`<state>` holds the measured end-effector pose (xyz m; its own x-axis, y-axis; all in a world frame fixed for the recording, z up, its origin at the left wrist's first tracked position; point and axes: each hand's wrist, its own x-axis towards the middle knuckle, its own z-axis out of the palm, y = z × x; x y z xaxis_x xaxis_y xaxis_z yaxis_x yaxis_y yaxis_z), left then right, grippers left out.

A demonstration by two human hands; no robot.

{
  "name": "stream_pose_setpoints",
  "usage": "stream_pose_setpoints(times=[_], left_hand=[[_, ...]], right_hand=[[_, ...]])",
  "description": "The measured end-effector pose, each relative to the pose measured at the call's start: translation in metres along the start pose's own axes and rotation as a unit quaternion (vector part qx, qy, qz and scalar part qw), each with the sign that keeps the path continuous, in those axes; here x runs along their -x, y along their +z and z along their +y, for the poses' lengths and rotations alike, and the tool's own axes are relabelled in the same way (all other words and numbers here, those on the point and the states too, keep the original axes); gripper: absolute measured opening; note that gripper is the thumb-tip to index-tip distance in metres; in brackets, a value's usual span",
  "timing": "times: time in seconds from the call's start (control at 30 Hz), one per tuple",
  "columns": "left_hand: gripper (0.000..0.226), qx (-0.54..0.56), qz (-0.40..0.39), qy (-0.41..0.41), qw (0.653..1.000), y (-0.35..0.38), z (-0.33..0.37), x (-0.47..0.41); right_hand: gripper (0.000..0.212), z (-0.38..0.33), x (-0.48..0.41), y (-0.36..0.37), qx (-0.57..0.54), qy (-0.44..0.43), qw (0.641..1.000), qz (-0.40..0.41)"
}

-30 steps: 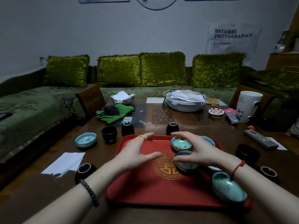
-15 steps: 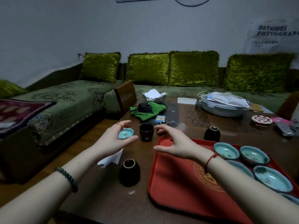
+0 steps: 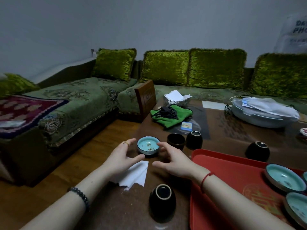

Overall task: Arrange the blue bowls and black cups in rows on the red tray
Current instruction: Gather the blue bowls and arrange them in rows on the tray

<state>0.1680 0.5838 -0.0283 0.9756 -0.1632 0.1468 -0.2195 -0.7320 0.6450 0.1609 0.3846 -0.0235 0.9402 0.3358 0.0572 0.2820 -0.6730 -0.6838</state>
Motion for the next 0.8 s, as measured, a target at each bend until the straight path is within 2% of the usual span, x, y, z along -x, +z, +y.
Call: stream_pose_setpoints(times=[0.17, 0.43, 0.63, 0.8], left_hand=[[0.077, -0.001, 0.002, -0.018, 1.000, 0.011, -0.014, -0.021], [0.083, -0.007, 0.016, -0.021, 1.000, 0.024, -0.015, -0.037], [0.079, 0.055, 0.057, 0.022, 0.997, 0.010, -0.008, -0.025], [0.079, 0.078, 0.079, 0.073, 0.991, -0.006, 0.021, -0.009]], right_hand=[[0.074, 0.006, -0.015, 0.009, 0.012, 0.010, 0.999, 0.032], [0.070, 0.008, -0.021, 0.015, -0.038, -0.009, 0.996, 0.080], [0.068, -0.001, -0.011, 0.015, -0.069, -0.041, 0.987, 0.138], [0.065, -0.013, 0.009, -0.005, -0.152, -0.052, 0.968, 0.195]])
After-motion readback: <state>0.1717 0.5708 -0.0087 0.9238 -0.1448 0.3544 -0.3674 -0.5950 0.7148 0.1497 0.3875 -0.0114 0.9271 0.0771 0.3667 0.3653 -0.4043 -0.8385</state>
